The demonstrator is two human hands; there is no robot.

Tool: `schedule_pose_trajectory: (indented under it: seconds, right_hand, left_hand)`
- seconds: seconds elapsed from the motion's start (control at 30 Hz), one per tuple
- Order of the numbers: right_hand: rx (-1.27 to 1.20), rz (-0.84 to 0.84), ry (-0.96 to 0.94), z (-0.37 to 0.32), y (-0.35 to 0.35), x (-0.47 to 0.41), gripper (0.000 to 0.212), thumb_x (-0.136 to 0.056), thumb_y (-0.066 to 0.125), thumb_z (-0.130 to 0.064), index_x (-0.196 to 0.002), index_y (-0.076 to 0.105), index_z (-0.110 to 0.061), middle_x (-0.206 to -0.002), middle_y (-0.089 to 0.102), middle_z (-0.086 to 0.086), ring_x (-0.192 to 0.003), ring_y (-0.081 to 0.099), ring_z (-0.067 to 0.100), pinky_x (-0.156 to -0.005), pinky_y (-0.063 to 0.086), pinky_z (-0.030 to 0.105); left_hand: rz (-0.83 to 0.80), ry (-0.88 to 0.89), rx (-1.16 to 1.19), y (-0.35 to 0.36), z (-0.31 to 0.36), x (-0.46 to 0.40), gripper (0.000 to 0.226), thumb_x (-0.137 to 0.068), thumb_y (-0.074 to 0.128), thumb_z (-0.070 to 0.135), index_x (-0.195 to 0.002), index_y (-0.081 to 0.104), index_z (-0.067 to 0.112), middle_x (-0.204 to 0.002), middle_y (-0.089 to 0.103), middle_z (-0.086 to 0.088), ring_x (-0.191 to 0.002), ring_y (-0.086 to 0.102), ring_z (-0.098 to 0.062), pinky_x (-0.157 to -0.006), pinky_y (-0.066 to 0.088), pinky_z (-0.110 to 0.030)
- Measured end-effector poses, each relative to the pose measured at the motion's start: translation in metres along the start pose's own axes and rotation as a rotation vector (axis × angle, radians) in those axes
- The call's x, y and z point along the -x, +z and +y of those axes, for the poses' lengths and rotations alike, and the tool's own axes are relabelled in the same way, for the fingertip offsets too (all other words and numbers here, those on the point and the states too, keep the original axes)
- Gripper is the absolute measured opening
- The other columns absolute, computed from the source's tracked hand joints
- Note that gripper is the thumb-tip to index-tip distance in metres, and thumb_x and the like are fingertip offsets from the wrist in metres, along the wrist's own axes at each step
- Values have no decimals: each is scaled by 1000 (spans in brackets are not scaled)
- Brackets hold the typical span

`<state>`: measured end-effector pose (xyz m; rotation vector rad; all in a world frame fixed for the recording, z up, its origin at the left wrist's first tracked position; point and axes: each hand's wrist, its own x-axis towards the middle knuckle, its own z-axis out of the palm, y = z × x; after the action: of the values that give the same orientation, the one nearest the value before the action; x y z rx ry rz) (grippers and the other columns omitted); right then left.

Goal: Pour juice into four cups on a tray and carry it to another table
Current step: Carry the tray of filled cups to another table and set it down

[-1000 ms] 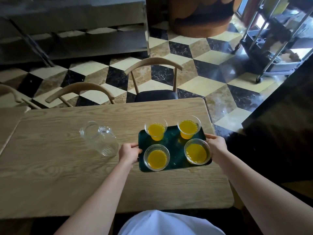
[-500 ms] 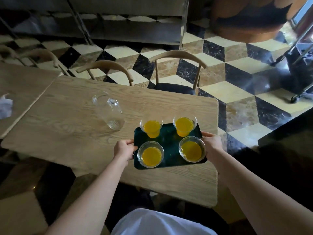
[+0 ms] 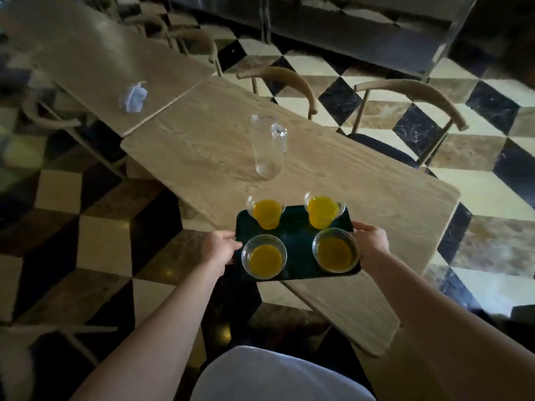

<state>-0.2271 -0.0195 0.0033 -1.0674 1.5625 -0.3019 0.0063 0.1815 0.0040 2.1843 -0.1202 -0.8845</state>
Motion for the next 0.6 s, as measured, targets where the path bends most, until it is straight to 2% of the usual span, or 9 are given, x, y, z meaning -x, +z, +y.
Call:
schedule_pose_trajectory:
  seconds: [0.03, 0.07, 0.17, 0.2, 0.27, 0.4, 0.53, 0.6]
  right_hand:
    - [30, -30, -14, -3, 9, 3, 38, -98, 56, 0, -129, 70, -16, -105, 73, 9, -91, 73, 30, -82, 63, 46]
    - [53, -50, -30, -6, 18, 6, 38, -98, 55, 0, -129, 69, -15, -106, 73, 9, -91, 73, 31, -82, 63, 46]
    - [107, -114, -75, -19, 47, 15, 38, -99, 52, 0, -129, 69, -16, -109, 73, 10, -92, 73, 31, -83, 62, 46]
    - [134, -142, -89, -21, 59, 18, 38, -99, 51, 1, -128, 70, -16, -109, 72, 10, -93, 72, 31, -84, 62, 47]
    - [148, -155, -100, -27, 74, 19, 38, -99, 50, 1, -127, 70, -15, -109, 71, 10, -93, 72, 31, -85, 62, 46]
    - [219, -227, -150, -41, 123, 33, 37, -99, 48, 2, -124, 71, -15, -109, 70, 10, -93, 70, 30, -84, 61, 46]
    - [279, -302, -184, -50, 171, 50, 33, -97, 53, 3, -119, 73, -13, -109, 72, 12, -94, 71, 31, -85, 61, 45]
    - [291, -343, -201, -52, 196, 59, 33, -94, 55, 3, -119, 73, -11, -110, 73, 13, -96, 71, 33, -88, 60, 48]
  left_hand:
    - [24, -3, 7, -9, -6, 3, 51, -86, 72, -1, -135, 60, 8, -138, 61, -13, -119, 60, -28, -92, 49, -33]
    - [45, -8, 12, -16, -10, 7, 50, -87, 71, -1, -135, 60, 9, -139, 60, -11, -119, 60, -28, -88, 49, -30]
    - [121, -52, 24, -41, -26, 14, 46, -90, 67, 0, -135, 61, 12, -135, 63, -9, -100, 61, -24, -58, 44, -21]
    - [153, -67, 34, -51, -32, 16, 45, -92, 64, 0, -135, 61, 12, -134, 63, -9, -97, 61, -23, -54, 42, -20]
    - [185, -86, 49, -64, -37, 17, 42, -94, 60, -1, -134, 61, 13, -135, 63, -7, -96, 59, -19, -54, 43, -20]
    - [265, -128, 117, -101, -64, 18, 39, -96, 55, -1, -132, 62, 14, -131, 64, -10, -99, 64, -22, -65, 55, -28]
    - [322, -175, 183, -140, -84, 16, 36, -98, 52, 0, -131, 61, 11, -123, 64, -11, -91, 64, -20, -59, 52, -28]
    - [337, -206, 249, -161, -94, 16, 33, -97, 53, -2, -127, 62, 10, -114, 65, -9, -96, 64, -23, -63, 53, -30]
